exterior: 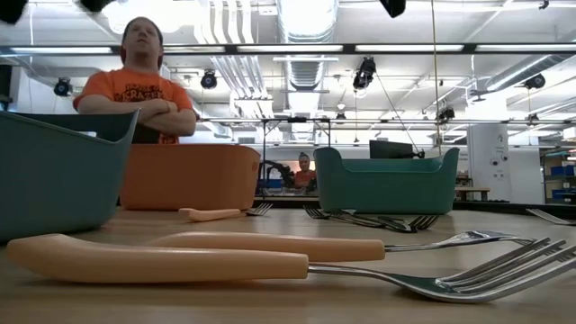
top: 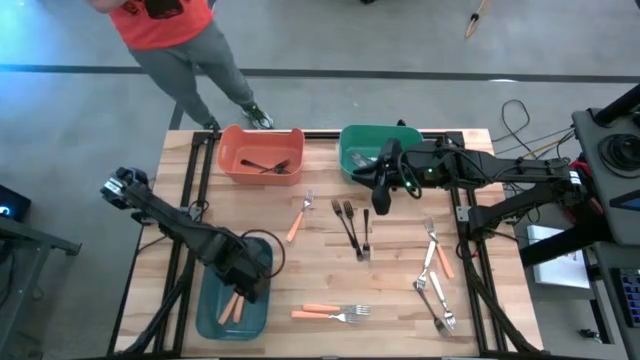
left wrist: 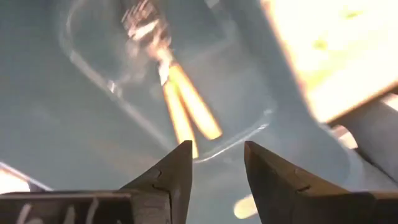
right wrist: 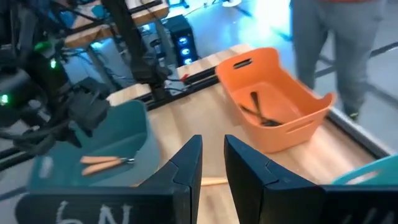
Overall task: Sort silverware by color (type)
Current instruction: Put the black fork into the orange bin
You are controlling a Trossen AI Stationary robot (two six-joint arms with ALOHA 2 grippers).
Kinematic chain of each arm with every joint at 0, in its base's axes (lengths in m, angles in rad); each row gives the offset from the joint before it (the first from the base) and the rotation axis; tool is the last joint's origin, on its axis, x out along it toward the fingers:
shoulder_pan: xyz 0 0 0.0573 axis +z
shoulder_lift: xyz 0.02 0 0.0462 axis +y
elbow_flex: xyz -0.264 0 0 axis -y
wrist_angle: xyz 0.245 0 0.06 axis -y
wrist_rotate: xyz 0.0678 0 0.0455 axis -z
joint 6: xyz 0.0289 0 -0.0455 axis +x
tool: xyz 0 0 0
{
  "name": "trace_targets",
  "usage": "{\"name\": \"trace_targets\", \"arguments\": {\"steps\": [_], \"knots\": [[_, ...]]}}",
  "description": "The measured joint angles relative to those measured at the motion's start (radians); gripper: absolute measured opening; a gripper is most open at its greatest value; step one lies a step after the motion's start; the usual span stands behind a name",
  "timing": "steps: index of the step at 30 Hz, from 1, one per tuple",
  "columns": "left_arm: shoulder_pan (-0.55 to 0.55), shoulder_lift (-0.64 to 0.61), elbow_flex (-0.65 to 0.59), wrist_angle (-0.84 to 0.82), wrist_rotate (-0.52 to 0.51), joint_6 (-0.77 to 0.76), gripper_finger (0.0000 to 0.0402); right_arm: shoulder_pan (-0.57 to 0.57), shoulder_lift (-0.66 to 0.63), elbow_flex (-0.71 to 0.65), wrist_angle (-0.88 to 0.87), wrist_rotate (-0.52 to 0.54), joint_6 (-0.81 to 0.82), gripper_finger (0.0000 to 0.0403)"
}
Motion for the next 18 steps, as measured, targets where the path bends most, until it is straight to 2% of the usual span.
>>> {"name": "trace_targets", "arguments": {"steps": [8, 12, 18], "knots": [[0.044, -0.040, 0.188, -0.069, -0.297, 0.327, 0.0128, 0.000, 0.000, 0.000, 0.000, -0.173, 0.204, 0.0059], [0.102, -0.094, 0.206, -0.062, -0.421, 0.439, 0.0127, 0.006, 0.000, 0.000, 0.000, -0.223, 0.328, 0.0059], [0.210, -0.183, 0.206, 0.050, -0.530, 0.665, 0.0113, 0.052, 0.003, 0.000, 0.000, -0.232, 0.437, 0.0059]]}}
